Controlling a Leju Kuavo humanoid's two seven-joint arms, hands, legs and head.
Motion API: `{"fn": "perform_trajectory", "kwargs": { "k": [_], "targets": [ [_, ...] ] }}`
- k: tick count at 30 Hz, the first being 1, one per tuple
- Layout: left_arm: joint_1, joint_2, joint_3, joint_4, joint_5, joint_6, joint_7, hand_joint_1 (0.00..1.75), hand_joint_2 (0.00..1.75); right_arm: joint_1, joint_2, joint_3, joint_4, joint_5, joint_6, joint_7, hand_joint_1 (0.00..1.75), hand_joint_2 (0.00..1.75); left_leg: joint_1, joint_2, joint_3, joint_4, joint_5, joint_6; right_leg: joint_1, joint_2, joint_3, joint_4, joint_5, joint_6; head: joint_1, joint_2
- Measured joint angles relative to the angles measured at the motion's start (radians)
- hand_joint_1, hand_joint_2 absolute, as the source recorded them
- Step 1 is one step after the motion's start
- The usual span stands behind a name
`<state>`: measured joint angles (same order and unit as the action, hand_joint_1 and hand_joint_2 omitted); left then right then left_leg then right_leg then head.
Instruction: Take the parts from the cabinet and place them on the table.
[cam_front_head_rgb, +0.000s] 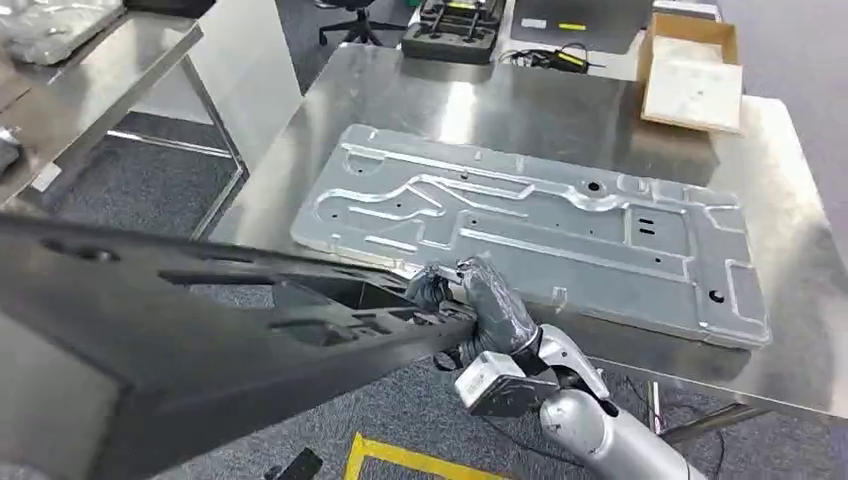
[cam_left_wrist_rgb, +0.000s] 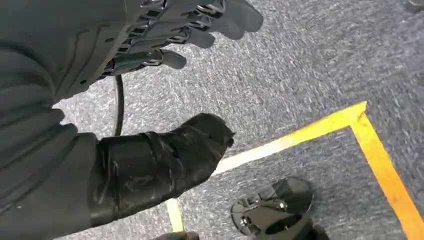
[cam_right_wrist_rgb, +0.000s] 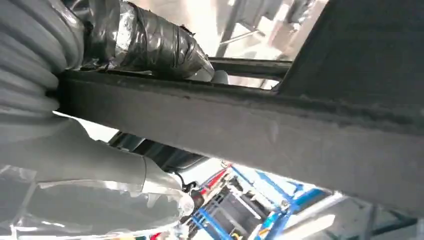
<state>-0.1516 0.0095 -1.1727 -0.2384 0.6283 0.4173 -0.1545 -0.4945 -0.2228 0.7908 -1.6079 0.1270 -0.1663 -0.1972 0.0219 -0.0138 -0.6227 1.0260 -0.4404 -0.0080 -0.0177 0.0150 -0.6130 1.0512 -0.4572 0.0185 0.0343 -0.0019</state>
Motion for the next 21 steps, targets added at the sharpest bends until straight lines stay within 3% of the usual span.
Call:
{"fn": "perform_trajectory", "kwargs": {
  "k": [2,3,5,6,7,8,9,11,12,13,16,18,20,21],
  "targets": [
    [-0.001,0.001,0.000,0.000,-0.002,-0.002,-0.002,0.00,1.75,-0.003,-0.002,-0.001,-0.002,0.005,-0.002,0.007,1.75,1.75,0.002,0.004,-0.003,0.014,-0.015,-0.010,-0.006,-0.001,0.008,-0.008,0.004,-0.016,-0.001,0.000],
    [-0.002,0.001,0.000,0.000,-0.003,-0.002,-0.003,0.00,1.75,-0.006,-0.002,-0.002,-0.005,0.013,-0.004,0.010,1.75,1.75,0.002,0.007,-0.022,0.060,-0.044,-0.012,-0.006,-0.002,0.009,-0.008,0.003,-0.021,-0.005,0.000],
    [-0.002,0.002,-0.001,0.000,-0.004,-0.006,-0.008,0.00,1.75,-0.008,-0.002,-0.002,-0.007,0.023,-0.010,0.012,1.75,1.75,0.001,0.007,-0.095,0.211,-0.111,-0.015,-0.001,-0.005,0.009,-0.008,0.002,-0.028,-0.015,0.000],
    [-0.002,0.004,-0.001,0.000,-0.005,-0.008,-0.006,0.00,1.75,-0.007,-0.002,-0.002,-0.007,0.028,-0.011,0.013,1.75,1.75,0.001,0.007,-0.129,0.278,-0.132,-0.015,0.002,-0.005,0.009,-0.007,0.001,-0.030,-0.014,0.000],
    [-0.012,0.004,-0.001,0.000,0.010,-0.007,0.029,0.00,1.75,-0.007,-0.001,-0.002,-0.006,0.022,0.003,0.004,1.75,1.75,0.000,0.007,-0.148,0.309,-0.129,-0.013,0.005,-0.005,0.010,-0.006,0.000,-0.031,-0.015,0.000],
    [-0.045,0.003,-0.001,0.000,0.038,-0.008,0.120,0.00,1.75,-0.014,0.008,0.001,-0.001,0.006,0.028,-0.013,1.75,1.75,0.000,0.007,-0.144,0.288,-0.100,-0.010,0.008,-0.005,0.011,-0.004,-0.001,-0.032,-0.015,0.000],
    [-0.102,0.001,-0.001,0.000,0.057,-0.018,0.217,0.00,1.75,-0.032,0.031,0.012,0.015,-0.009,0.041,-0.035,1.75,1.75,-0.001,0.007,-0.121,0.225,-0.056,-0.005,0.010,-0.005,0.009,-0.002,-0.001,-0.032,-0.015,0.000],
    [-0.235,0.001,-0.001,0.000,0.066,-0.049,0.352,0.00,1.75,-0.075,0.094,0.042,0.056,-0.025,0.036,-0.066,1.75,1.75,-0.008,0.007,-0.049,0.058,0.030,0.012,0.014,-0.016,0.007,0.002,-0.002,-0.033,-0.016,0.000],
    [-0.277,0.004,0.002,0.000,0.069,-0.059,0.370,0.00,1.75,-0.089,0.116,0.052,0.072,-0.029,0.032,-0.073,1.75,1.75,-0.015,0.007,-0.030,0.029,0.012,0.021,0.020,-0.019,0.005,0.003,-0.003,-0.031,-0.005,0.000],
    [-0.316,0.005,0.005,0.000,0.072,-0.063,0.369,0.00,1.75,-0.096,0.131,0.058,0.085,-0.036,0.029,-0.075,1.75,1.75,-0.017,0.004,-0.026,0.012,0.014,0.019,0.018,-0.020,0.005,0.003,-0.002,-0.027,0.001,0.000],
    [-0.353,0.007,0.007,0.000,0.072,-0.068,0.347,0.00,1.75,-0.107,0.158,0.065,0.119,-0.050,0.021,-0.080,1.75,1.75,-0.018,0.006,-0.020,0.002,0.017,0.023,0.017,-0.020,0.011,-0.006,0.001,-0.015,-0.004,0.000],
    [-0.343,0.007,0.010,0.000,0.074,-0.069,0.336,0.00,1.75,-0.117,0.159,0.066,0.129,-0.048,0.018,-0.074,1.75,1.75,-0.009,0.015,-0.009,-0.010,0.022,0.028,0.015,-0.018,-0.006,0.028,-0.028,-0.004,-0.001,0.000],
    [-0.336,0.009,0.010,0.000,0.072,-0.070,0.324,0.00,1.75,-0.130,0.159,0.067,0.142,-0.031,0.008,-0.052,1.75,1.75,-0.009,0.019,-0.013,-0.008,0.021,0.034,0.013,-0.017,-0.079,0.179,-0.101,0.002,-0.002,0.000],
    [-0.339,0.010,0.011,0.000,0.072,-0.070,0.319,0.00,1.75,-0.132,0.158,0.067,0.149,-0.021,0.004,-0.038,1.75,1.75,-0.009,0.018,-0.014,-0.008,0.021,0.036,0.011,-0.017,-0.115,0.250,-0.122,0.004,-0.002,0.000]
  ]
}}
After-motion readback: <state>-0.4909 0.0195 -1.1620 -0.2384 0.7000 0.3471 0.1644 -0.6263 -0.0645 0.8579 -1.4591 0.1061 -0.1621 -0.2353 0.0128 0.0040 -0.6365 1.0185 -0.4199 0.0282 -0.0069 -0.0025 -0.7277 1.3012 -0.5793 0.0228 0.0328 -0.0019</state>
